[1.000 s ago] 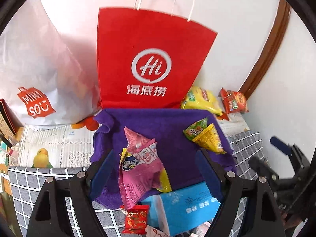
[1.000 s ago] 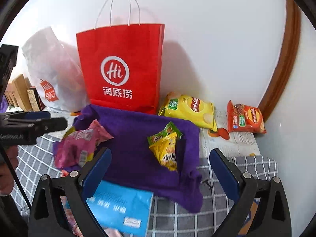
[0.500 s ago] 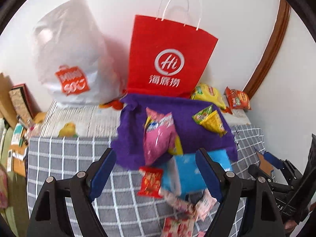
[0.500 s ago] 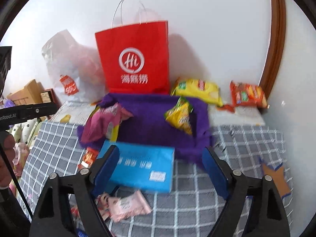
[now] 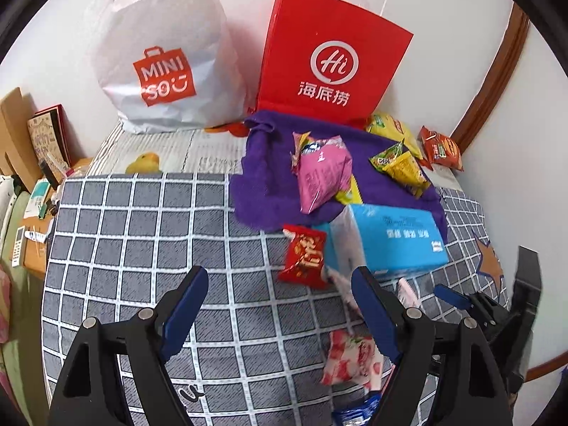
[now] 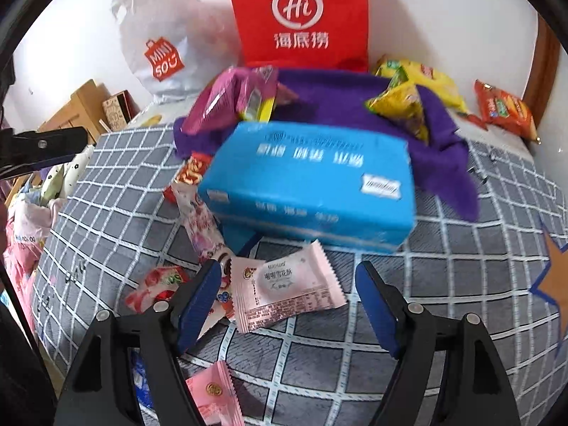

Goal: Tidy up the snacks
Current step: 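Move both open tools back down toward the snack pile, then grasp the pale pink snack with the right tool while the left tool grasps the red-gold packet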

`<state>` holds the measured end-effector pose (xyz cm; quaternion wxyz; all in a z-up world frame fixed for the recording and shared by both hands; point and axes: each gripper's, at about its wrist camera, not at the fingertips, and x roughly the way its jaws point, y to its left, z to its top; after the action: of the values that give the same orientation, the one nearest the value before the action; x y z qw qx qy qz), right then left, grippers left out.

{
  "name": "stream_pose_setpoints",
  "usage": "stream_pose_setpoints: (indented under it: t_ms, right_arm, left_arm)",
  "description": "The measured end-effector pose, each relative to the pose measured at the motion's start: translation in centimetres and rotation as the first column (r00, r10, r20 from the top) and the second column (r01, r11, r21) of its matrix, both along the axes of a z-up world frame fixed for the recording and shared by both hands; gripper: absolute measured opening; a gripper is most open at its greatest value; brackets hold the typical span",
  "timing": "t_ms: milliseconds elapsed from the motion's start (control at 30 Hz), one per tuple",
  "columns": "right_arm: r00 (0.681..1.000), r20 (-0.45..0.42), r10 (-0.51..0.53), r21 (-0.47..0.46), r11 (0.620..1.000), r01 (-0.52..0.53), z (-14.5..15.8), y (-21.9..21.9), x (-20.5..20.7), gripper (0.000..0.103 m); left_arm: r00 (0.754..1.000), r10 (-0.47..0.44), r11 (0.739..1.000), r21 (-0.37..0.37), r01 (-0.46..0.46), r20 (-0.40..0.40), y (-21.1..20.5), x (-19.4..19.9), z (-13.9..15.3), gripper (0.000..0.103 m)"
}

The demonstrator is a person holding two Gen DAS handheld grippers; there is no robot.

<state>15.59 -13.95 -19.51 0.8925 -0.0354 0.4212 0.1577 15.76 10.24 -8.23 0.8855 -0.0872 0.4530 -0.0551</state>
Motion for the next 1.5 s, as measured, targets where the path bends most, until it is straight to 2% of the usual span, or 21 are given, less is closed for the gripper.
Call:
stream_pose_setpoints:
  t_ms: [133,300,467,500,533,667,833,867,900,933,967,1100,1467,1500]
  right_arm:
    - [0.999,-0.042,0.008,-0.043,0.999,-0.010,-2.1,0.7,0.8,0.080]
    - [0.999,-0.049,-0.008,0.002,1.000,0.008,-3.3,0.7,1.6,0.081]
    - [1.000,-0.025,0.001,0.006,1.000,-0.001,-2.9,0.9,1.0,0.062]
    - [1.000,-0.009,-0.001,-0.010,1.000,0.001,-2.7,0.8,0.6,0.054]
    - [1.000,0.007,-0.008,-0.029,1.000,0.008,-2.4,0.8,0.2,0.042]
    - [0.999,-0.031,-0.044,-0.008,0.999,0.044,-2.1,0.1,0.1,0.043]
    - [0.994,-0.071,-0.083,-0.007,0.997,0.083,-3.2,0.3,0.2,0.063]
    - [0.994,-0.071,-0.083,-0.011,0.997,0.083,-3.5,0.5,0.3,0.064]
    - [0.995,-0.040,-0.092,-0.032,0.995,0.090,-3.6,0.9,0.2,0.060]
    - [0.995,-0.029,-0.097,-0.048,0.994,0.096,-3.7,1.2,0.1,0.046]
    - [0.995,-0.013,-0.096,-0.055,0.994,0.095,-3.6,1.4,-0.2,0.043]
    - [0.993,0.010,-0.120,-0.045,0.992,0.120,-3.2,1.0,-1.2,0.039]
    - [0.980,0.064,-0.188,-0.037,0.981,0.191,-1.9,-4.0,-5.1,0.039]
    - [0.979,0.071,-0.193,-0.033,0.980,0.196,-1.9,-4.5,-5.5,0.035]
  left_arm:
    - [1.000,-0.022,1.000,-0.005,0.022,-0.012,0.3,0.0,-0.8,0.081]
    - [0.997,-0.066,0.998,-0.018,0.065,-0.034,0.2,1.0,-1.7,0.081]
    - [0.990,-0.130,0.991,-0.020,0.129,-0.048,-0.4,2.0,-2.3,0.081]
    - [0.989,-0.142,0.990,-0.024,0.141,-0.050,-0.4,2.2,-2.3,0.081]
    - [0.987,-0.152,0.988,-0.030,0.150,-0.052,-0.4,2.4,-2.4,0.081]
    - [0.978,-0.203,0.979,-0.046,0.201,-0.056,-0.6,2.8,-2.5,0.081]
    - [0.964,-0.255,0.966,-0.064,0.251,-0.067,-0.9,3.1,-2.7,0.081]
    - [0.963,-0.261,0.964,-0.065,0.257,-0.068,-1.0,3.2,-2.8,0.081]
    - [0.962,-0.264,0.963,-0.064,0.260,-0.070,-1.0,3.2,-2.9,0.081]
    - [0.961,-0.267,0.963,-0.062,0.263,-0.070,-0.9,3.2,-2.9,0.081]
    - [0.961,-0.267,0.963,-0.061,0.263,-0.069,-0.9,3.1,-2.9,0.081]
    - [0.966,-0.250,0.967,-0.058,0.246,-0.064,-0.6,2.5,-2.9,0.081]
    - [0.983,-0.167,0.986,-0.026,0.165,-0.076,-1.6,-0.3,-3.4,0.080]
    - [0.984,-0.164,0.986,-0.017,0.163,-0.071,-1.9,-0.7,-3.2,0.079]
